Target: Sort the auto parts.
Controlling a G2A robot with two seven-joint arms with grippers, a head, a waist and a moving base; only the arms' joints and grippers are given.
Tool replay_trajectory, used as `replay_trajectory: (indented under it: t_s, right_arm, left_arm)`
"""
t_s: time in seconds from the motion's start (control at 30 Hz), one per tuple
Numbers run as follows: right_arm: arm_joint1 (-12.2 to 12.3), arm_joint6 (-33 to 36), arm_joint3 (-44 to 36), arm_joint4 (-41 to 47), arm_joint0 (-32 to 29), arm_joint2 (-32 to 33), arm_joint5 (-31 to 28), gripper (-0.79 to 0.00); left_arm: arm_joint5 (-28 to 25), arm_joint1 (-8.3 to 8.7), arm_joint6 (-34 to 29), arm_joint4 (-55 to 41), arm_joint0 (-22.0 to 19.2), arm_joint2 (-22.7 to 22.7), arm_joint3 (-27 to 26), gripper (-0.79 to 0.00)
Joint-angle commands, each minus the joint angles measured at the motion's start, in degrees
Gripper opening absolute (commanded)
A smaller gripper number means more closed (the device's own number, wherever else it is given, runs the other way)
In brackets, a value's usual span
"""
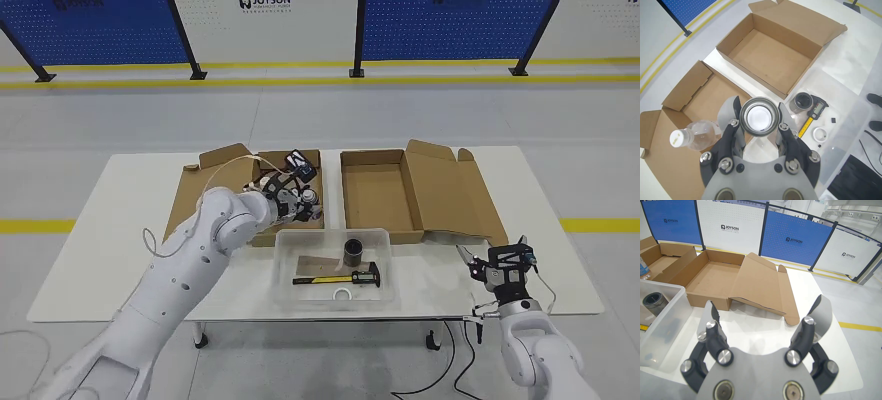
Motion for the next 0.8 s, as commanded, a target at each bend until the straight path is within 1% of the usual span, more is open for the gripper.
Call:
replay_trajectory:
  t_s: [0.0,0.1,0.27,0.47,0.77]
  right_arm:
    - [0.0,0.0,0.0,0.0,0.0,0.0,0.0,0.0]
    - [0.0,0.0,0.0,0.0,0.0,0.0,0.0,0.0]
    - [0.0,0.0,0.0,0.0,0.0,0.0,0.0,0.0]
    - [0.0,0.0,0.0,0.0,0.0,0.0,0.0,0.0]
    - [0.0,0.0,0.0,0.0,0.0,0.0,0.0,0.0]
  left_arm:
    - [0.05,-0.77,0.58,-0.39,-2.35,1.28,3.54,-0.785]
    - [-0.43,-1.94,0.41,-0.74,-5.35,3.39,7.87,-0.785]
    - [-1.08,-3.95,1.26,-1.67,-8.85,6.64,14.43,-0.785]
    - [-1.61,-6.33,3.7,-2.24,-11.32,9.93,21.47,-0.785]
    - [-2.73,-9.38,6.59,-3.13,-14.11,12.79,31.31,-0.785]
